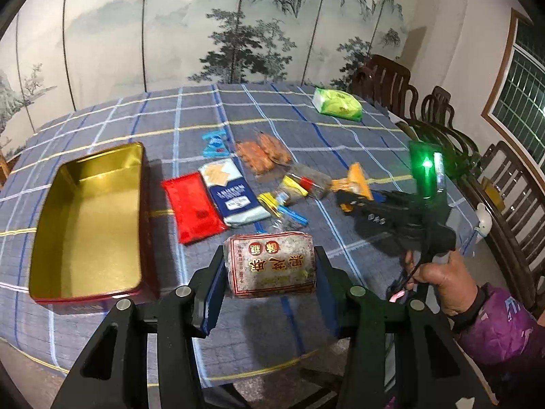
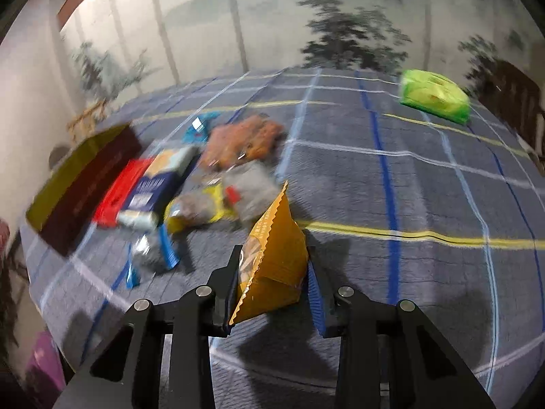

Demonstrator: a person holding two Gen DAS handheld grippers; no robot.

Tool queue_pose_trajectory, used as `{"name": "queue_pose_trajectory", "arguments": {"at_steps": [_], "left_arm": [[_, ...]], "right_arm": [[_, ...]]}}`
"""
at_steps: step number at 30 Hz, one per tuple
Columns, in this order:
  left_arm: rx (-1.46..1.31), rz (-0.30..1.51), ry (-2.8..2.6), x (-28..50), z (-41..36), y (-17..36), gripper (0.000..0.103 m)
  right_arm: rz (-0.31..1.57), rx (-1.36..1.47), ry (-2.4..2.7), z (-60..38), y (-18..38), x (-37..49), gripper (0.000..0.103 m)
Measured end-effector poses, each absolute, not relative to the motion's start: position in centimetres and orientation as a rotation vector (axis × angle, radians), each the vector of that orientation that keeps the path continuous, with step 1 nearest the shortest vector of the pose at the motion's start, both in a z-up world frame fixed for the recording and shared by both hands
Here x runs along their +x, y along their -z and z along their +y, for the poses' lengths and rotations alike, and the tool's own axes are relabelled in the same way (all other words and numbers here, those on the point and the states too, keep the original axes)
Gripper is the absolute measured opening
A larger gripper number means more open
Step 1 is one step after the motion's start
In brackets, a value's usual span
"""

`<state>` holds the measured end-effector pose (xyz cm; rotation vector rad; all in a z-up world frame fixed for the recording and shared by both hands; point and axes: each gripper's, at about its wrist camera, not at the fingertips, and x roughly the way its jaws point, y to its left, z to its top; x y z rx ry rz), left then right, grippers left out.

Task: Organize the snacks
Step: 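Carry the cake package over the gold tin and open the left gripper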

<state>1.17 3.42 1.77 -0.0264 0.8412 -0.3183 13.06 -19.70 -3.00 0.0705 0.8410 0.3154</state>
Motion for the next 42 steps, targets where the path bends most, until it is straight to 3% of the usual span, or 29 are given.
{"name": "queue_pose_trajectory", "arguments": {"at_steps": [22,42], "left_arm": [[0.025,0.77,0.101,4.7,11.8,-2.7,0.043],[0.13,0.874,-0.113,15.2,19.4,1.7,0.043]], "right_arm": [[0.833,0.109,-0.193,-22.0,3.4,14.5,0.035],[0.848,0.105,-0.171,-21.9,3.7,14.8,0.035]]}}
